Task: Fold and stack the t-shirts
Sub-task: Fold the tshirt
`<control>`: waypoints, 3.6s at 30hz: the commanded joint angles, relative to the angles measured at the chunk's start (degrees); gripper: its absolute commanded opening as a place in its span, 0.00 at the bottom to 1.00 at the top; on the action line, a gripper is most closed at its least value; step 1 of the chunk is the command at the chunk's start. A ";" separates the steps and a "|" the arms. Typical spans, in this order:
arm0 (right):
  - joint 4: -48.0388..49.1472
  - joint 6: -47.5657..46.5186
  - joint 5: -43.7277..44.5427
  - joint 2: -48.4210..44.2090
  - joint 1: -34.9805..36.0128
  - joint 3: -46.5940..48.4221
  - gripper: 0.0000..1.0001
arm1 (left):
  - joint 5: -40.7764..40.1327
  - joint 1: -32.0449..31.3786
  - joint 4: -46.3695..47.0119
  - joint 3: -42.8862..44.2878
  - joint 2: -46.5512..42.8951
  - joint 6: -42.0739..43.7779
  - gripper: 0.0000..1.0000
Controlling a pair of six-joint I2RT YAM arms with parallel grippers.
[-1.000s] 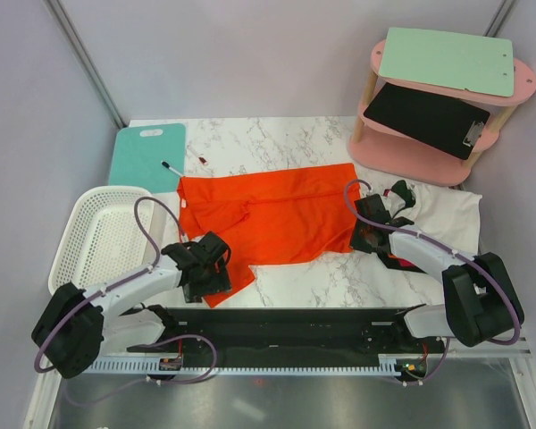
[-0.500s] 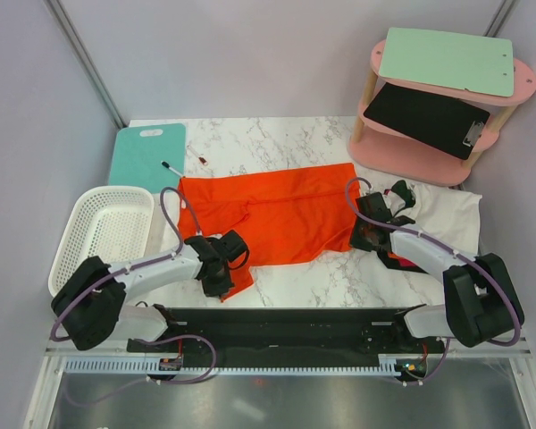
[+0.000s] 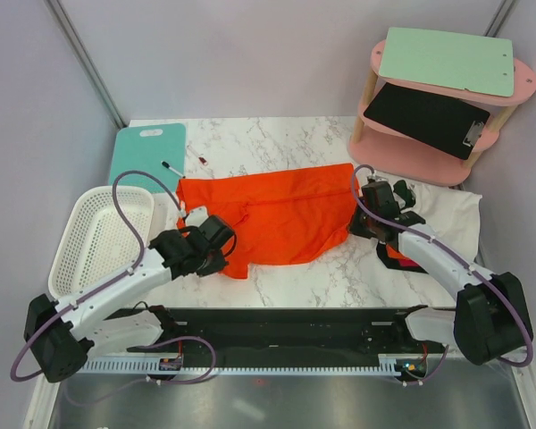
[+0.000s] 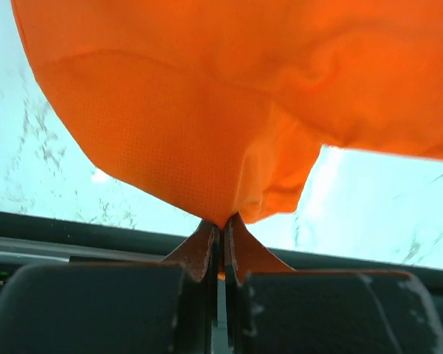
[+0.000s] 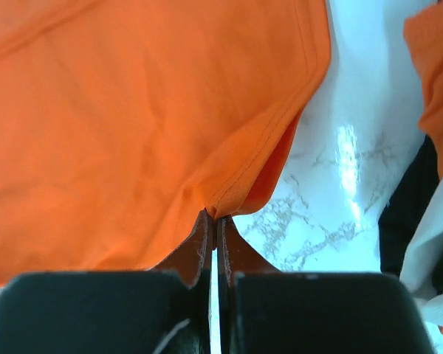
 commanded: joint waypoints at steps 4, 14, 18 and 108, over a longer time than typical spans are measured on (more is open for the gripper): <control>3.78 -2.32 3.41 5.11 -0.87 8.47 0.00 | -12.15 3.49 -1.39 16.93 11.99 6.55 0.02; 4.84 -1.53 3.68 19.43 -5.00 17.87 0.00 | -8.47 17.64 3.79 23.89 22.98 16.93 0.02; 6.24 -0.91 3.24 24.26 -5.62 19.63 0.00 | -8.46 19.49 5.72 26.79 26.33 20.53 0.02; 16.62 -8.55 0.77 21.46 -4.30 20.25 0.98 | -3.36 26.00 19.00 53.93 62.72 29.76 0.02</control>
